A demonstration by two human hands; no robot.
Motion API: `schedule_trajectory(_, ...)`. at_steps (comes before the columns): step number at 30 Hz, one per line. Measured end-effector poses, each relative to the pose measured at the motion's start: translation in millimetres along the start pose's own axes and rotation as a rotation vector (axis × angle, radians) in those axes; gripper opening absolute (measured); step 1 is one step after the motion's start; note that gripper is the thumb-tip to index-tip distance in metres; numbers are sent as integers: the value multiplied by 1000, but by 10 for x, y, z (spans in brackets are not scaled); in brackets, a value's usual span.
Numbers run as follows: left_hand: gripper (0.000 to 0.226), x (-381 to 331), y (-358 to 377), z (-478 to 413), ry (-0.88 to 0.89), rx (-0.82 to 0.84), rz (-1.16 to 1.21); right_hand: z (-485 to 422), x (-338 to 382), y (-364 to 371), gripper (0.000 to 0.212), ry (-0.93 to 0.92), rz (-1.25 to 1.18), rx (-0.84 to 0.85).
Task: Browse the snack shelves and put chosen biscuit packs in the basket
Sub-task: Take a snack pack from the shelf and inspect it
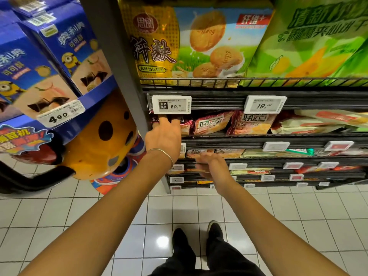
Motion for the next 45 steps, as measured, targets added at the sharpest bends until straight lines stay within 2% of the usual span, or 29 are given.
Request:
schedule_trajectory(4,39,2,-69,-44,13,-13,-53,78,461,110,16,-276,-104,52)
schedule_trajectory(7,32,-43,-124,-86,40,-48,-38,133,652,172,14,-355,-79,123)
schedule_trajectory(11,43,-145,-184,33,88,-189,-35,133,764,122,19,-379,-86,36)
schedule_trajectory(13,52,-158,-170,164,127,-297,7,127,754,68,19,-352,-79,49)
schedule_trajectory(16,46,-136,-116,355,170,-380,138,146,668,23,35,-334,-28,150)
schedule_trajectory(18,42,-85,-128,482,176,-423,243,199,600,4,56,-366,17,226)
schedule_trajectory(21,46,-20,-205,675,232,-476,421,335,507,-37,75,-604,267,257)
schedule_trajectory(23,47,2,-248,734,256,-451,558,463,515,-55,71,-715,344,235)
schedule_trajectory(26,47,50,-311,723,269,-385,734,646,569,-122,50,-698,246,165)
schedule_trajectory(29,45,129,-346,845,237,-494,858,802,573,-205,34,-659,242,160)
schedule_trajectory(31,37,210,-282,1004,121,-615,981,936,520,-238,28,-619,177,175)
schedule_trajectory(32,38,261,-211,1079,28,-619,1050,1013,499,-241,28,-594,138,178)
schedule_trajectory(33,42,314,-138,1140,-61,-556,1141,1083,471,-242,31,-569,104,182)
schedule_trajectory(35,53,367,-4,1231,-180,-261,1400,1201,408,-227,41,-506,88,184)
schedule_trajectory(37,42,337,40,1348,-207,46,1699,1289,343,-199,46,-440,104,223)
schedule_trajectory(38,36,322,38,1410,-237,109,1782,1324,308,-186,46,-406,104,255)
schedule_trajectory(42,32,312,75,1563,-364,135,1836,1417,247,-174,45,-394,170,231)
schedule_trajectory(45,32,336,114,1595,-362,150,1834,1387,210,-236,25,-450,136,111)
Point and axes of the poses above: each hand's wrist, its own z-axis away from the middle knuckle, its own y-axis out of the palm, x = y × z, the point moved 2 cm from there along -z, towards the middle knuckle
